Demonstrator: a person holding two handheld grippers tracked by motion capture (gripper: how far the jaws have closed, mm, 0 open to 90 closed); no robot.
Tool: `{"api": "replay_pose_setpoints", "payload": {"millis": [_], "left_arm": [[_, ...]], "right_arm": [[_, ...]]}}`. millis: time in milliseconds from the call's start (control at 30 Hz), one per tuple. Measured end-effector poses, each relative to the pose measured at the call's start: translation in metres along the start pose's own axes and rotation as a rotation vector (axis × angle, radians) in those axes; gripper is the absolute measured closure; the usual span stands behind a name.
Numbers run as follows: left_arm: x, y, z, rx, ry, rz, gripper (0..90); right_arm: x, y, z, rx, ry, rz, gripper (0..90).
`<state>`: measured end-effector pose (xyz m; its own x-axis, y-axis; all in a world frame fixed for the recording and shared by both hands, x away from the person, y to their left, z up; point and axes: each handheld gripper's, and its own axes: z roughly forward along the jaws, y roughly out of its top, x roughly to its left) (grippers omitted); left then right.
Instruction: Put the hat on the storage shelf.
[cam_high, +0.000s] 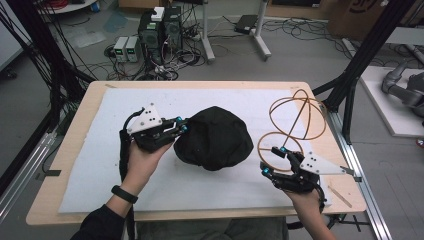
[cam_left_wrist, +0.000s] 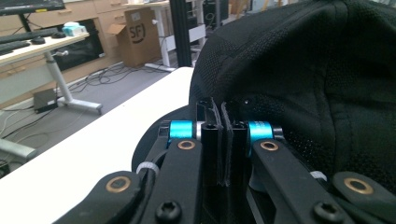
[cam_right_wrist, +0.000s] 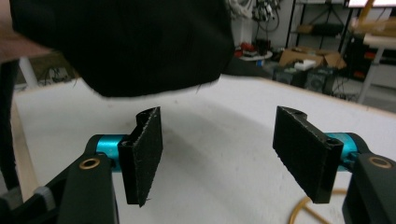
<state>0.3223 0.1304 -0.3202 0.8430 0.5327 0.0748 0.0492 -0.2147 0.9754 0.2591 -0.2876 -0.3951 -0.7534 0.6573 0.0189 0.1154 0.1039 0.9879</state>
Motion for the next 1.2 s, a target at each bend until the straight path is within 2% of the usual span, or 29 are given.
{"api": "replay_pose_setpoints", "payload": {"millis": [33, 167, 367, 567, 633, 667, 800, 867, 1033, 1200], "left_arm": [[-0.001, 0.000, -0.001, 0.001, -0.004, 0.004, 87.8], [-0.006, 0.001, -0.004, -0.004, -0.026, 0.017, 87.8], [-0.011, -0.002, -0.007, -0.020, -0.059, 0.023, 87.8], [-0.013, -0.006, -0.008, -0.023, -0.078, 0.023, 87.8], [-0.014, -0.007, -0.008, -0.025, -0.085, 0.027, 87.8], [-0.014, -0.008, -0.009, -0.027, -0.087, 0.028, 87.8], [-0.014, -0.010, -0.011, -0.031, -0.089, 0.024, 87.8], [-0.013, -0.011, -0.012, -0.029, -0.086, 0.022, 87.9], [-0.014, -0.013, -0.011, -0.027, -0.086, 0.016, 87.8], [-0.012, -0.017, -0.011, -0.043, -0.101, -0.025, 87.9]], "right_arm": [[0.001, 0.009, 0.000, -0.023, 0.011, -0.005, 34.7], [0.000, 0.020, 0.001, -0.047, 0.016, -0.008, 35.9], [-0.003, 0.039, 0.009, -0.046, 0.055, -0.020, 40.9], [0.001, 0.057, 0.025, -0.017, 0.108, -0.061, 44.4], [0.004, 0.063, 0.033, 0.020, 0.138, -0.094, 45.8], [0.004, 0.063, 0.033, 0.020, 0.138, -0.094, 46.0], [0.004, 0.071, 0.041, 0.059, 0.192, -0.115, 47.6], [0.005, 0.076, 0.046, 0.095, 0.220, -0.128, 47.6], [0.010, 0.080, 0.054, 0.106, 0.234, -0.161, 49.1], [0.015, 0.080, 0.060, 0.133, 0.260, -0.198, 55.6]]}}
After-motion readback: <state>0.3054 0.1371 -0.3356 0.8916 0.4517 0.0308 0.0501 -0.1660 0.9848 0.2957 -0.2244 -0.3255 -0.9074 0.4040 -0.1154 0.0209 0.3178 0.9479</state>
